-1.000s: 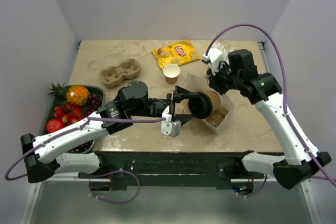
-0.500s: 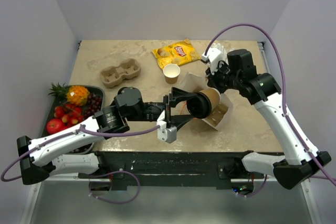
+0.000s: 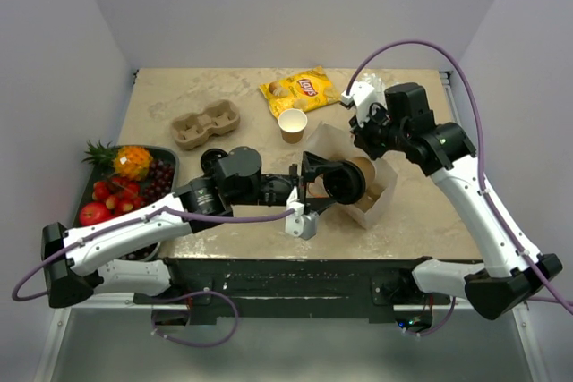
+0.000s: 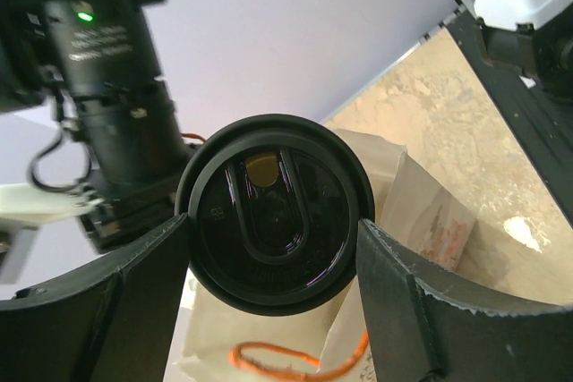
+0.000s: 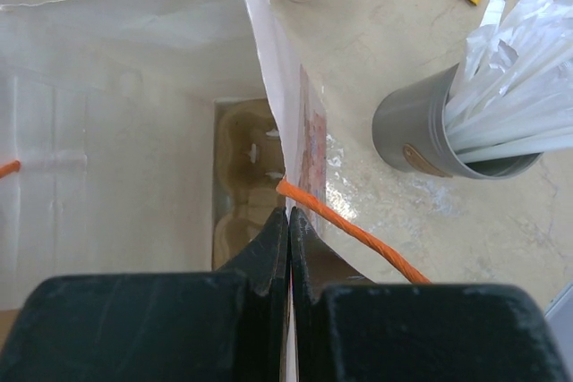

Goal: Pack the takeout coffee

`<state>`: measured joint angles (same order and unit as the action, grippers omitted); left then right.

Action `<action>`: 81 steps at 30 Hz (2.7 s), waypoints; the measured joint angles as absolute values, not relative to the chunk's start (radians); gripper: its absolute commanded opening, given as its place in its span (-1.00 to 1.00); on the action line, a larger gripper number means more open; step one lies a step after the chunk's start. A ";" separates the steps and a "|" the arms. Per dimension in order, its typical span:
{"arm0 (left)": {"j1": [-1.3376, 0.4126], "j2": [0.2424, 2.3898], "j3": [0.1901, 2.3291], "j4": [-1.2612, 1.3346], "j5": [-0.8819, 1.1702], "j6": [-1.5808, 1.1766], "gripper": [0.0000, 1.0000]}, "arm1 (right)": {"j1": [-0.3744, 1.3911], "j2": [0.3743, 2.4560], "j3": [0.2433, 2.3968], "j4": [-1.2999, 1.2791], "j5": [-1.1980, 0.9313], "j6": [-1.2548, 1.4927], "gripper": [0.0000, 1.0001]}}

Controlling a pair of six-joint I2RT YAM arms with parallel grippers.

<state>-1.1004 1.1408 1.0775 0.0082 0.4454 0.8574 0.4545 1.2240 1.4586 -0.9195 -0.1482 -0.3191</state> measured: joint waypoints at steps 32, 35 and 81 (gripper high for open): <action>-1.132 1.476 1.295 -0.126 0.257 0.743 -0.97 | 0.535 1.191 1.489 -0.964 -0.179 -0.416 -1.00; -1.141 1.468 1.275 -0.119 0.251 0.739 -1.00 | 0.537 1.190 1.481 -0.962 -0.184 -0.411 -1.00; -1.141 1.449 1.294 0.023 -0.008 0.149 -1.00 | 0.532 1.212 1.464 -0.838 0.072 -0.299 -1.00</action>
<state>-1.1412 1.4487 1.2938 0.0227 -0.0082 0.1486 0.5323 1.2118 1.4643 -0.8383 0.0723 -0.2989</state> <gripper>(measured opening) 0.740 0.007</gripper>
